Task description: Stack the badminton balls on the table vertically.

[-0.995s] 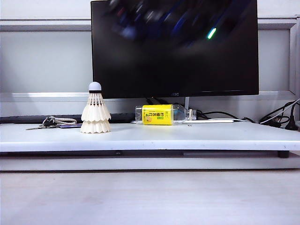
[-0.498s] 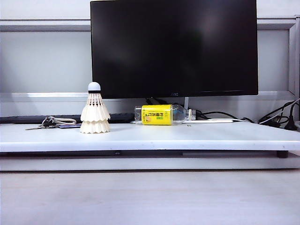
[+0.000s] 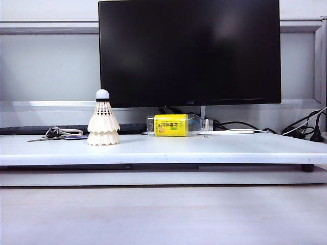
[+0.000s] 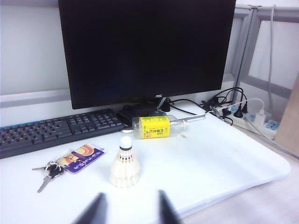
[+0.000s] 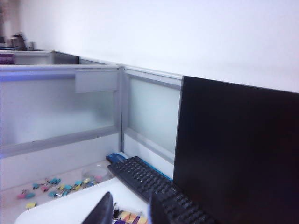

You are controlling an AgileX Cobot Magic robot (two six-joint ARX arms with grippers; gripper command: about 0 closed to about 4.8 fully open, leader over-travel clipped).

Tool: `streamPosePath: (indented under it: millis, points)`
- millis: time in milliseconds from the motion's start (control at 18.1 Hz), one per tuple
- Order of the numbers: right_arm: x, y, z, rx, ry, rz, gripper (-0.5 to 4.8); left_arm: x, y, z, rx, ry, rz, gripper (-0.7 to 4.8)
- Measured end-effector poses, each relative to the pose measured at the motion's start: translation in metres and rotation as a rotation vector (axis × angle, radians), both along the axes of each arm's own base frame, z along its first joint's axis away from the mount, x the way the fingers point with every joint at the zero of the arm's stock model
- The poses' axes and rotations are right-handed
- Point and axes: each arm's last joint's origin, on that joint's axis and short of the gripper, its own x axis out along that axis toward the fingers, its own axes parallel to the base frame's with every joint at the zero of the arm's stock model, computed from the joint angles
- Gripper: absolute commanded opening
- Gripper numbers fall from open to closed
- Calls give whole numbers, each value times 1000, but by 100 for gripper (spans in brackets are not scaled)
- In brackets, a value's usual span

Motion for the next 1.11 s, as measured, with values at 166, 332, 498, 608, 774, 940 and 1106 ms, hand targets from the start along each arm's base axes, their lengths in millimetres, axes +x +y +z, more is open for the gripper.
streamPosePath:
  millis: [166, 332, 498, 608, 774, 940, 1106]
  points:
    - [-43, -13, -26, 18, 0, -92, 102, 3, -1, -2, 2, -7, -1, 84]
    - [-66, -18, -56, 26, 62, -168, 101, 11, -2, -13, 11, 34, 5, 61]
    - [-85, -23, -79, 35, 127, -272, 45, 18, -4, -24, 19, 78, 5, -6]
    - [-96, -26, -96, 34, 169, -331, 39, 21, -4, -28, 18, 92, 5, -6]
    - [-110, -31, -118, 7, 229, -457, 19, 23, -4, -30, -7, 108, 25, -6]
    - [-120, -34, -138, 5, 244, -531, 17, 23, -4, -30, -31, 120, 28, -6]
    - [-128, -37, -165, 31, 276, -592, 17, 23, -4, -30, -70, 141, 29, -6]
